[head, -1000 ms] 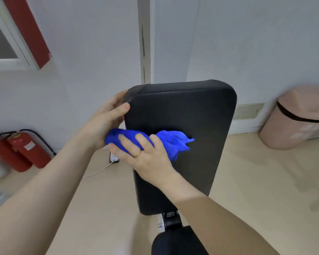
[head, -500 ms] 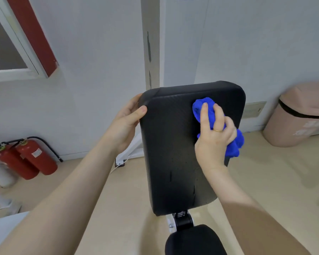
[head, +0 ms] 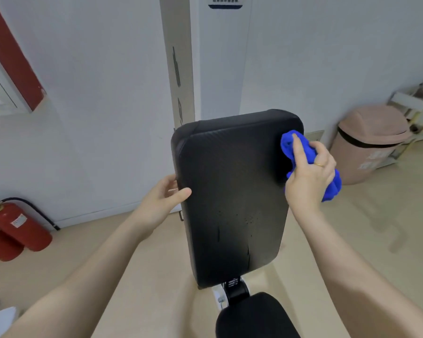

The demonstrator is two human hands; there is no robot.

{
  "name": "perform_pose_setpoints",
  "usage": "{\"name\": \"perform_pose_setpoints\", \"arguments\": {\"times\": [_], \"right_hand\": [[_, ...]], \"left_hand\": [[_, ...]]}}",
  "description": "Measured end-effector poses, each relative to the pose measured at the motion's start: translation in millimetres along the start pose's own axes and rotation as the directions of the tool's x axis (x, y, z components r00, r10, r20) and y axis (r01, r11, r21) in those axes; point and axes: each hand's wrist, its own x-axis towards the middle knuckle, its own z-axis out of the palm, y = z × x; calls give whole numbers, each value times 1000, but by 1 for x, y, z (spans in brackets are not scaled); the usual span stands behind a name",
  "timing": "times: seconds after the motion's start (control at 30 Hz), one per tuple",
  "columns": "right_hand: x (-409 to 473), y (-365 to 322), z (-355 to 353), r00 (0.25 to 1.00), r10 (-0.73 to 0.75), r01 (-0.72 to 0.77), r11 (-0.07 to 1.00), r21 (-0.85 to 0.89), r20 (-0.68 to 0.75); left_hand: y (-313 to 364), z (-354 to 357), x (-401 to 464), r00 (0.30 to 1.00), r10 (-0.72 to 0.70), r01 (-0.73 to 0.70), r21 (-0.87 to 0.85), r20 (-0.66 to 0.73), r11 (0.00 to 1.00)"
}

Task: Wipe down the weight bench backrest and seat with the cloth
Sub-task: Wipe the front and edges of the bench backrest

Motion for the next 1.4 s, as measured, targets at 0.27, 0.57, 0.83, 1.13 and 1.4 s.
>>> {"name": "perform_pose_setpoints", "arguments": {"times": [0.27,0.57,0.83,1.13,1.4], "right_hand": [[-96,-89,28,940,-335,328,939,106,57],[-34,-30,15,938,-345,346,938,32,-26],[-35,-39,27,999,33,-31,998,60,-32],[-52,-24,32,867,-494,496,868,28,-57],[-18,-5,26,998,-30,36,992,123,-52]], "left_hand": [[2,-1,4,1000,10,-10,18,-5,1000],[-3,-3,8,1000,12,-13,58,24,998],[-3,-4,12,999,-20,18,64,40,998],[-6,-8,13,996,-13,10,46,85,999],[-22,22,2,975,151,-132,120,-163,984]]}}
